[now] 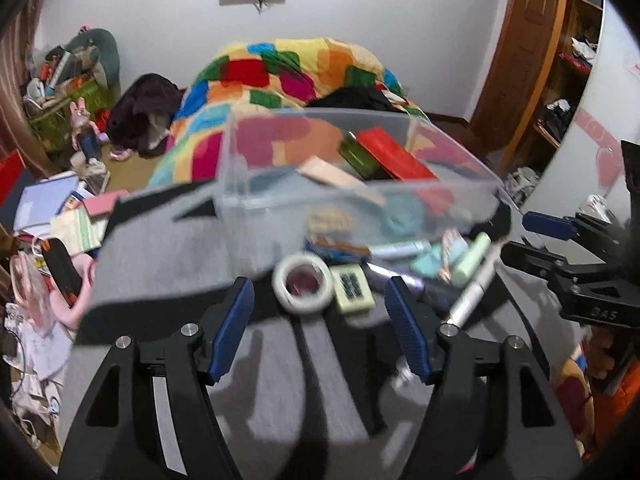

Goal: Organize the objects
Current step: 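Grasp the white pen with the left tool while the right tool grasps the mint green tube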

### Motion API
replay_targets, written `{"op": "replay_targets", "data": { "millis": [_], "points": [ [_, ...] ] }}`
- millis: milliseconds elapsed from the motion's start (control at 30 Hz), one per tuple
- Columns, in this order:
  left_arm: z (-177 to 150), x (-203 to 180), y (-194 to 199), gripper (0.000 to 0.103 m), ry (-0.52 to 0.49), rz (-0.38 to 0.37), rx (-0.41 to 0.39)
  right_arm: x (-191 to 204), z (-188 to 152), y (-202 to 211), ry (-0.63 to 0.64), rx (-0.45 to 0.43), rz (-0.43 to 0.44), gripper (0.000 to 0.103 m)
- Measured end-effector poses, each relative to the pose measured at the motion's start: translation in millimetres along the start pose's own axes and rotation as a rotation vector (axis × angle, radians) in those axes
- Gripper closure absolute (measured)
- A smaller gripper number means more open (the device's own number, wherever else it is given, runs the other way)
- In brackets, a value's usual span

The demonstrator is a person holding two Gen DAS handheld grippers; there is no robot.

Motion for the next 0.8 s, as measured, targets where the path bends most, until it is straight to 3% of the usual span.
{"op": "replay_targets", "data": {
  "millis": [233, 500, 600, 733, 800],
  "points": [
    [-10.3, -47.7, -4.8, 0.034, -0.085, -0.114, 0.031, -27.3, -19.6, -10.1, 0.023, 0.05, -0.069, 0.039],
    [-8.8, -78.0, -34.2, 0.036, -0.149, -0.158, 0.077, -25.3, -11.6, -39.1, 0.121, 0.095, -0.062, 0.039],
    [-9.4, -79.2, -38.1, 0.064, -0.15, -0.162, 0.077, -20.5, -10.3, -51.1, 0.169, 0.119, -0.051, 0.039],
    [-15.9, -77.8, -33.6, 0.078, -0.157, -0.16, 0.064, -13.3, -11.3, -57.1, 0.22, 0.125, -0.024, 0.039],
    [-20.6, -76.7, -29.2, 0.085, -0.152, -0.16, 0.058, -11.7, -12.0, -55.7, 0.233, 0.126, -0.011, 0.049]
  ]
}}
Point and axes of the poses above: each gripper's, at about its wrist camera, not at the fingertips, and y roughly against the way its jaws point, x to its left, z to its top, the point moved 5 cm from there along -y, roughly the way its jaws point, and after that the axes turned 14 degrees about -y, right-handed, at the moved point
